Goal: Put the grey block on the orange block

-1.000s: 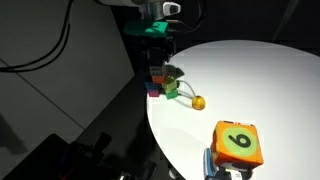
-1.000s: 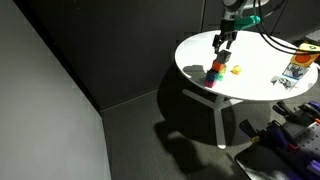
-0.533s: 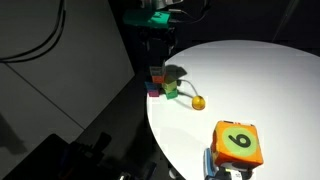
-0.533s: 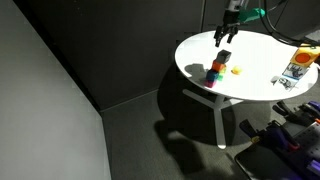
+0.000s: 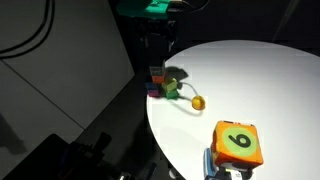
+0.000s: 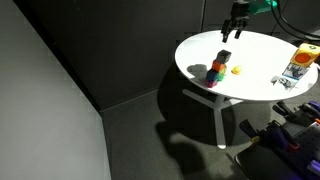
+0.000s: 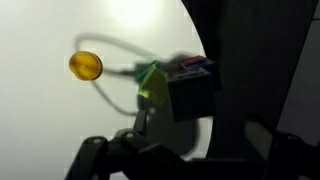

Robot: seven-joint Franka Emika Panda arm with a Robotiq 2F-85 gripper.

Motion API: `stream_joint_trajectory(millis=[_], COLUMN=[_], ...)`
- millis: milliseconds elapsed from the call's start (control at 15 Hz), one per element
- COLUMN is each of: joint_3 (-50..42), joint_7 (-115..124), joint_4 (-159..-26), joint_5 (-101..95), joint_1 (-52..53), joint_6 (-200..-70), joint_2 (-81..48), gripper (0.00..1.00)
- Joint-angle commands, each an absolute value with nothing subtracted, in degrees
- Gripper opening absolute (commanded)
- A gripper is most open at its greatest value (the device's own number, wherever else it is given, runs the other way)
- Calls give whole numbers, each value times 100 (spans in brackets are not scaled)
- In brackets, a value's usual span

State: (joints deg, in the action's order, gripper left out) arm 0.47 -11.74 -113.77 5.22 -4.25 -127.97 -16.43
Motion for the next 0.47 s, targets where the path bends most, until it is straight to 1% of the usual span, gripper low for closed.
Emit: stream_joint_trajectory(millis=[0,133,200,400], joint_3=[-38,-51,-44,-46], joint_7=[-1168,-1189,-1175,-1174], joint_4=[-11843,-12006,-11707,-11754], joint_5=[396,486,499,499], joint_1=[-425,-430,-407,-399], joint_6=[-12608,-12571,-12624,-12624], joint_2=[-1075,-896,-1235,-1197], gripper=[100,100,100,100])
